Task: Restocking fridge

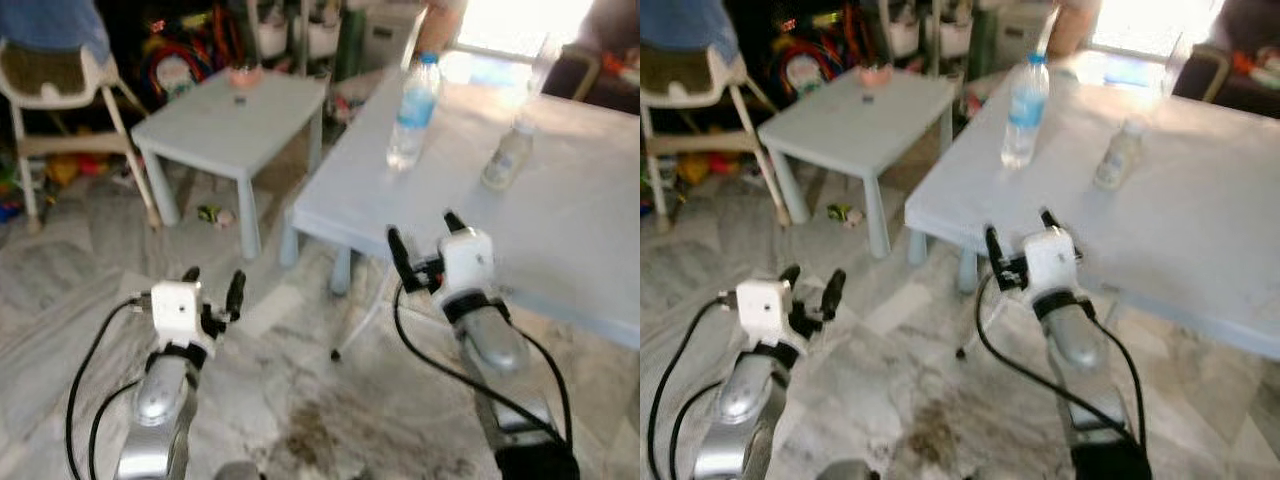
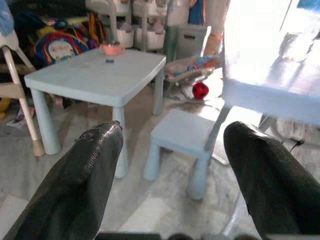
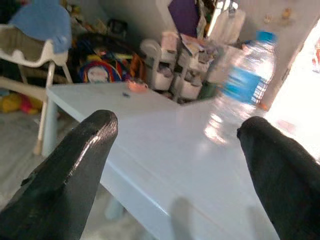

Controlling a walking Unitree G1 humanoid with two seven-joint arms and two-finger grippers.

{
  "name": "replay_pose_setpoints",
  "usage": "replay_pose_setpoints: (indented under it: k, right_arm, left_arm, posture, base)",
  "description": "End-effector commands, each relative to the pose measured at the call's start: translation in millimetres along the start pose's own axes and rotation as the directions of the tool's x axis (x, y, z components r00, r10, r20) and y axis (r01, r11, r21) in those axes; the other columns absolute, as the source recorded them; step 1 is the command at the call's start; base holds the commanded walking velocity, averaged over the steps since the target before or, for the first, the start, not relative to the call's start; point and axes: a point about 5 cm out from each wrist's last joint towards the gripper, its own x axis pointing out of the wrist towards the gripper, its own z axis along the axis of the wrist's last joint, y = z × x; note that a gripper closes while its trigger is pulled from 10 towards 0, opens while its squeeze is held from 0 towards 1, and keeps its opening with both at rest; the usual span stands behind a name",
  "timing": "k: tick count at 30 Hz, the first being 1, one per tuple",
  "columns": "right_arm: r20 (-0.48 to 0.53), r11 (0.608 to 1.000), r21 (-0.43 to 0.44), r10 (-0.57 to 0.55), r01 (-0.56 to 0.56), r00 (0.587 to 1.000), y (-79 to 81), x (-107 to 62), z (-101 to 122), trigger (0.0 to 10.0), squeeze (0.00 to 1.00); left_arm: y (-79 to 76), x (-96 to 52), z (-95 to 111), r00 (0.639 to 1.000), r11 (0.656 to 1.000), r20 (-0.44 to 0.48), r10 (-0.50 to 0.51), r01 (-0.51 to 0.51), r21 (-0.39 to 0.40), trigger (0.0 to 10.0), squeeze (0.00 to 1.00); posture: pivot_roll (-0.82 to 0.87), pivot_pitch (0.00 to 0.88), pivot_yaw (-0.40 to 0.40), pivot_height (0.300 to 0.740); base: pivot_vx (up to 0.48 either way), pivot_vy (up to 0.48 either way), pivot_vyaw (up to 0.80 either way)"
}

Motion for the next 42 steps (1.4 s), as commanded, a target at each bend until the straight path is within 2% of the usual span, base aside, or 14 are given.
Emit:
replay_pose_setpoints:
  k: [1, 5, 11, 17, 22, 23, 28, 33, 34, 38, 42]
  right_arm:
    - [-0.011, 1.0, -0.006, 0.01, -0.01, 1.0, -1.9, -0.1, -1.4, 10.0, 0.0]
    - [0.01, 0.999, -0.012, 0.044, -0.044, 0.999, 3.2, 5.3, 3.5, 10.0, 0.0]
    - [0.015, 0.998, -0.018, 0.054, -0.053, 0.998, 4.5, 8.4, 4.8, 10.0, 0.0]
    - [0.008, 0.999, -0.017, 0.05, -0.05, 0.999, 5.1, 5.8, 3.2, 10.0, 0.0]
    - [0.01, 0.999, 0.002, 0.041, -0.041, 0.999, 4.8, 2.3, 2.7, 10.0, 0.0]
    - [0.02, 0.999, 0.013, 0.045, -0.045, 0.999, 5.4, 1.5, 4.4, 10.0, 0.0]
    - [0.02, 0.999, 0.018, 0.047, -0.047, 0.999, 6.2, -0.9, 4.9, 10.0, 0.0]
    - [0.023, 0.998, 0.019, 0.051, -0.052, 0.998, 6.2, 0.7, 6.1, 10.0, 0.0]
    - [0.029, 0.999, 0.009, 0.053, -0.053, 0.998, 5.2, 3.4, 7.4, 10.0, 0.0]
    - [0.066, 0.995, -0.022, 0.098, -0.097, 0.993, 6.0, 9.7, 14.3, 10.0, 0.0]
    - [0.08, 0.994, -0.04, 0.106, -0.103, 0.991, 5.9, 10.9, 16.8, 10.0, 0.0]
  left_arm:
    - [-3.8, 4.7, 5.8, 1.0, 1.0, 0.02, -0.005, 0.005, 0.01, 10.0, 0.0]
    - [-11.5, 11.6, 16.5, 0.997, 0.997, 0.053, -0.052, 0.048, 0.059, 10.0, 0.0]
    - [-13.2, 11.5, 17.1, 0.998, 0.997, 0.053, -0.044, 0.041, 0.058, 10.0, 0.0]
    - [-19.1, 9.4, 11.9, 0.998, 0.998, 0.031, -0.053, 0.052, 0.035, 10.0, 0.0]
    - [-18.0, 11.5, 12.2, 0.998, 0.998, 0.021, -0.058, 0.058, 0.009, 10.0, 0.0]
    - [-16.8, 11.9, 13.4, 0.998, 0.998, 0.02, -0.056, 0.056, -0.012, 10.0, 0.0]
    - [-9.7, 9.9, 15.5, 0.999, 0.999, 0.027, -0.036, 0.036, 0.01, 10.0, 0.0]
    - [6.5, 11.8, 17.0, 0.998, 0.998, 0.024, 0.056, -0.057, 0.028, 10.0, 0.0]
    - [13.2, 14.6, 16.9, 0.995, 0.995, 0.013, 0.099, -0.099, 0.03, 10.0, 0.0]
    - [26.2, 20.1, 23.0, 0.99, 0.989, 0.034, 0.14, -0.142, 0.05, 10.0, 0.0]
    - [29.5, 21.8, 27.0, 0.988, 0.987, 0.052, 0.144, -0.147, 0.061, 10.0, 0.0]
  posture:
    - [0.06, 0.059, -0.047, 0.74]
    - [0.07, 0.094, -0.052, 0.74]
    - [0.07, 0.108, -0.052, 0.74]
    - [0.05, 0.11, -0.043, 0.74]
    - [0.05, 0.125, -0.029, 0.74]
    - [0.05, 0.136, -0.027, 0.74]
    - [0.05, 0.145, -0.023, 0.74]
    - [0.06, 0.144, -0.028, 0.74]
    - [0.06, 0.142, -0.029, 0.74]
    - [0.06, 0.137, -0.029, 0.74]
    - [0.06, 0.135, -0.028, 0.74]
  base:
    - [0.42, 0.0, -0.8]
    - [0.423, 0.0, -0.8]
    - [0.424, 0.0, -0.8]
    - [0.353, 0.0, -0.8]
    - [0.326, 0.0, -0.48]
    - [0.0, 0.0, 0.0]
    - [0.0, 0.0, 0.0]
    - [0.0, 0.0, 0.0]
    - [0.0, 0.0, 0.0]
    - [0.0, 0.0, 0.0]
    - [0.0, 0.0, 0.4]
